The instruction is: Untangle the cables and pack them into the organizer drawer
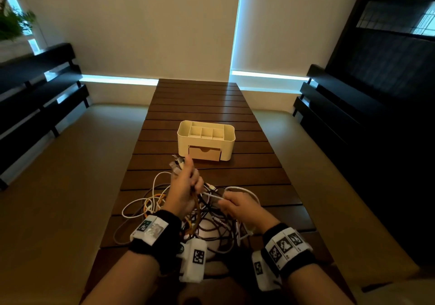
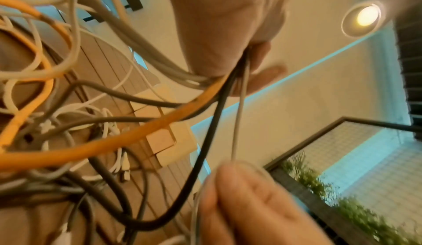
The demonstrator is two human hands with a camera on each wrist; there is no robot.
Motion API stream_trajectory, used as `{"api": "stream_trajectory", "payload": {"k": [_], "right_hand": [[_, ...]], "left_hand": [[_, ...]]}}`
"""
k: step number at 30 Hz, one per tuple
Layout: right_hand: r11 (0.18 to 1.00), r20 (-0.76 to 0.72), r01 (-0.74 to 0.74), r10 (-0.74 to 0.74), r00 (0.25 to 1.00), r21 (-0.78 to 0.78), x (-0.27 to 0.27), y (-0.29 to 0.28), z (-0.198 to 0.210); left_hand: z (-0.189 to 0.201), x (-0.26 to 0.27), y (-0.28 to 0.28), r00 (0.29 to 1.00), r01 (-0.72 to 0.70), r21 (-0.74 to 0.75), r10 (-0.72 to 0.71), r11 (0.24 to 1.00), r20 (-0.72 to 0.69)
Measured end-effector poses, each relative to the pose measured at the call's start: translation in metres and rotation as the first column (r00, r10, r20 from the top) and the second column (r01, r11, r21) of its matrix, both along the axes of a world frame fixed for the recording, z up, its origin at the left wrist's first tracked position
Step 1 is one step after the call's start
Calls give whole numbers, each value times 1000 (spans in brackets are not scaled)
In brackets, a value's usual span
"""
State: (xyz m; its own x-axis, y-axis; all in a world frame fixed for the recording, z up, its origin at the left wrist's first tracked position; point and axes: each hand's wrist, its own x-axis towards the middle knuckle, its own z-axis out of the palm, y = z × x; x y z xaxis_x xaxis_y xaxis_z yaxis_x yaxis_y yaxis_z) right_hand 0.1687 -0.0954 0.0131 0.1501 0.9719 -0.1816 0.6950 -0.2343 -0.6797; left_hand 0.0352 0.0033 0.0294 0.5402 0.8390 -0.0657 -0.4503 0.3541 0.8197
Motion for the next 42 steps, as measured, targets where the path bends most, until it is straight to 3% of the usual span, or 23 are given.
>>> {"api": "stream_trajectory", "payload": {"k": [2,4,6,7,10,13,16,18,22,24,27,29,31,32,34,36,38,40,42], "right_hand": [[997,73,30,-25,997,-73,21,-6,-4],[991,143,114,-104,984,-64,43,-9,-9],[987,257,158,-150,955,-9,51,-7,-11],[985,287,169,-171,943,31,48,-4,-6],[979,274,146,-180,945,139,29,10,6],[993,322,94,-110,940,64,19,17,14],[986,226,56,-91,970,158,24,9,8],[980,190,50,-88,978,194,25,4,5],[939,136,178,-226,965,295,13,9,8],[928,71,261,-289,955,265,11,10,11],[966,-182,237,-216,959,100,23,3,24],[970,-409,239,-202,890,40,37,-7,33],[940,-526,340,-285,801,8,52,-16,42],[927,-533,375,-325,781,-17,58,-18,46],[942,-433,319,-331,839,-101,60,-20,51],[966,-299,147,-207,931,-212,54,-18,51],[951,-231,34,-110,967,-308,47,-16,48],[958,-113,30,-65,991,-285,39,-16,47],[989,2,92,-92,996,-114,34,-17,49]], "left_hand": [[4,-12,8,997,31,41,-34,999,75],[5,-19,15,998,64,92,-66,994,8],[3,-15,14,970,106,208,-56,972,-235],[3,-10,9,924,160,313,-31,936,-381],[-6,9,-8,764,376,521,62,766,-642],[-8,14,-14,697,478,514,49,713,-716],[0,11,-7,607,583,403,-49,706,-793],[2,9,-7,580,610,349,-101,711,-808],[-3,14,-14,638,533,362,-82,765,-765],[-8,17,-21,646,524,345,-100,778,-756],[-7,14,-21,705,444,340,-89,829,-704],[-6,6,-12,732,362,338,-41,869,-680],[-6,-1,1,698,368,357,-1,859,-716],[-4,-3,3,677,386,383,24,839,-736],[1,-3,1,616,421,476,142,772,-775],[5,3,-2,557,416,570,296,709,-776],[8,7,-5,567,348,616,364,707,-739],[8,9,-5,594,304,621,365,723,-717],[3,10,-5,598,318,602,338,732,-727]]}}
